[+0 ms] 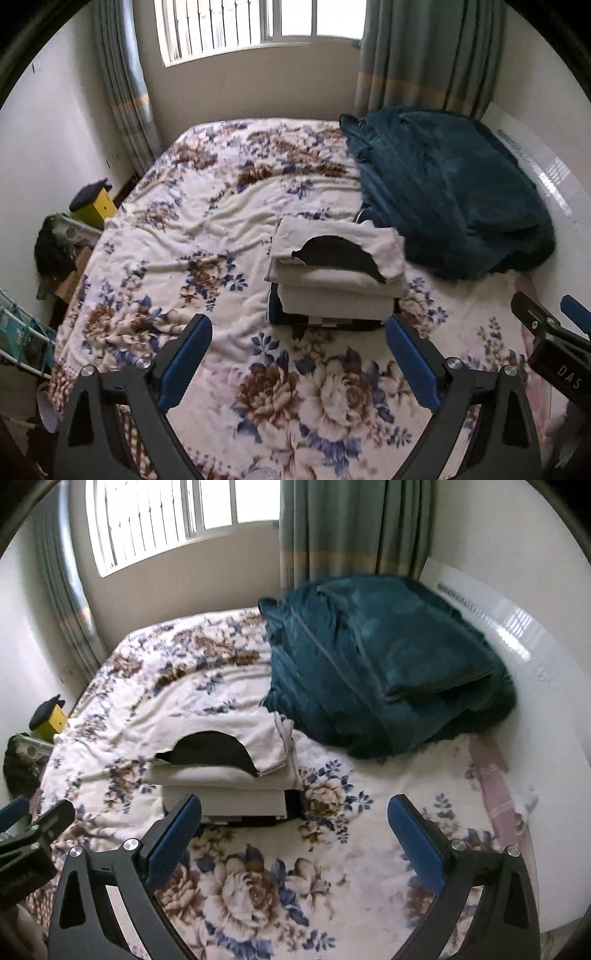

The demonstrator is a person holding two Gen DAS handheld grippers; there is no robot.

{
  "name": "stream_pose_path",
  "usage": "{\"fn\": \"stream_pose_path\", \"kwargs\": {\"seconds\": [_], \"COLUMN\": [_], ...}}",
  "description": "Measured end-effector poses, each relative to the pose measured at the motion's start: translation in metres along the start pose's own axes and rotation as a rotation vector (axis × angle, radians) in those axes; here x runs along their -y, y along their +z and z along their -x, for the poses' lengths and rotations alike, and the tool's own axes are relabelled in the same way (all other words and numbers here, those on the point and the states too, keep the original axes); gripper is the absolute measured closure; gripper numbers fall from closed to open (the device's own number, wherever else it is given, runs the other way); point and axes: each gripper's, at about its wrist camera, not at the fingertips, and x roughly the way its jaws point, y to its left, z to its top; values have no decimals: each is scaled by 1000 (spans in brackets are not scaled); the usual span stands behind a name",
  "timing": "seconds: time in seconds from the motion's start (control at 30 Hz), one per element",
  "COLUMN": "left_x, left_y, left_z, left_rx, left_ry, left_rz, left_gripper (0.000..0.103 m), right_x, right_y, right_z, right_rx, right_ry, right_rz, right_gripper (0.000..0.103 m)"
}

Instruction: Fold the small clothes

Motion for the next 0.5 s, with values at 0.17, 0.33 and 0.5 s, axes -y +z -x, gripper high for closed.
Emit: {"fn": "stream_pose_path", "kwargs": {"seconds": [0.17,0.33,0.5], "left_x": [0,2,7], "left_y": [-9,-18,-30], "left_z": [72,125,161], "left_rx": [70,118,151], "left_ry": [19,20,25], "left_rz": [4,11,11], "left_gripper": [7,7,7], "right_x": [11,22,33], "right_y": [-8,-13,-22], "right_z": [87,154,207], "right_rx": [68,111,144], "right_ry": [13,32,51], "right_rz": [11,22,31], "right_gripper": [1,1,1]}}
